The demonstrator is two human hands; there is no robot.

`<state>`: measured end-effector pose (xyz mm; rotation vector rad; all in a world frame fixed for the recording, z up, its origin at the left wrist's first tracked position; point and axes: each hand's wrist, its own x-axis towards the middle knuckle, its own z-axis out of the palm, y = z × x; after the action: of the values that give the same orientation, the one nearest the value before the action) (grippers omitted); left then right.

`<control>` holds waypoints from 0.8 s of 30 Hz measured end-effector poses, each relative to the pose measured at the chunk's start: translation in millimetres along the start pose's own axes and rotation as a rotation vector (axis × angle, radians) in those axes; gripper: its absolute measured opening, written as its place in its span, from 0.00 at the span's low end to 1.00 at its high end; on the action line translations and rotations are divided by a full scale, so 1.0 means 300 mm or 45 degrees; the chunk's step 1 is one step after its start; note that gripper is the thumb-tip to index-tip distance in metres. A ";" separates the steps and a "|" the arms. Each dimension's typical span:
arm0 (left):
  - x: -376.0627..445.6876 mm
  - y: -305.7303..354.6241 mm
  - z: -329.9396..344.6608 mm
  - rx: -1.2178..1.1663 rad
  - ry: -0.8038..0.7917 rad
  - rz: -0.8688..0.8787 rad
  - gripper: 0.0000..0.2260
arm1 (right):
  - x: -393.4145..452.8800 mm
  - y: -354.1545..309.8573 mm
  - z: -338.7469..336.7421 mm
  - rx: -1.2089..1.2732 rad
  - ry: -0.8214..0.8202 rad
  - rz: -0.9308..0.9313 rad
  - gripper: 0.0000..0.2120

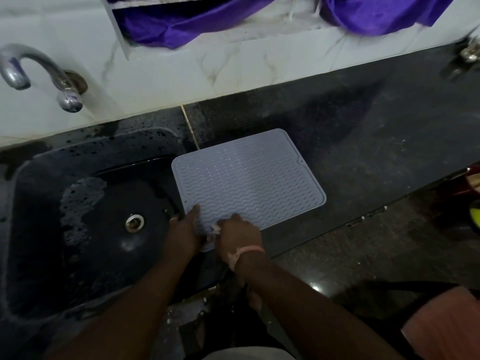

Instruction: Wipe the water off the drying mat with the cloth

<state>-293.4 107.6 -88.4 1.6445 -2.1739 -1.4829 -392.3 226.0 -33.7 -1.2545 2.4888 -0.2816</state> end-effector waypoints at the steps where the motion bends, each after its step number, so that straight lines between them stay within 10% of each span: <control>1: -0.001 -0.005 -0.004 0.015 -0.018 0.018 0.35 | 0.016 0.043 -0.031 0.043 -0.003 0.050 0.12; 5: -0.003 -0.043 0.005 -0.349 -0.085 0.062 0.44 | 0.109 0.344 -0.184 -0.057 0.162 0.493 0.17; 9: -0.009 -0.055 0.011 -0.755 0.107 -0.258 0.25 | 0.186 0.492 -0.222 -0.206 0.201 0.760 0.15; 13: -0.012 -0.072 0.008 -0.988 -0.039 -0.446 0.07 | 0.138 0.233 -0.081 -0.134 0.173 0.554 0.11; 19: 0.007 -0.091 -0.018 -1.028 -0.110 -0.567 0.10 | 0.035 -0.184 0.082 0.012 -0.174 -0.101 0.12; 24: -0.020 -0.080 -0.035 -1.128 -0.248 -0.565 0.17 | 0.118 0.047 -0.084 0.103 0.074 0.278 0.18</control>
<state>-267.9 105.8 -96.3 1.6797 -0.8984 -2.3074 -431.8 206.4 -22.4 -0.9456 2.6072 -0.3633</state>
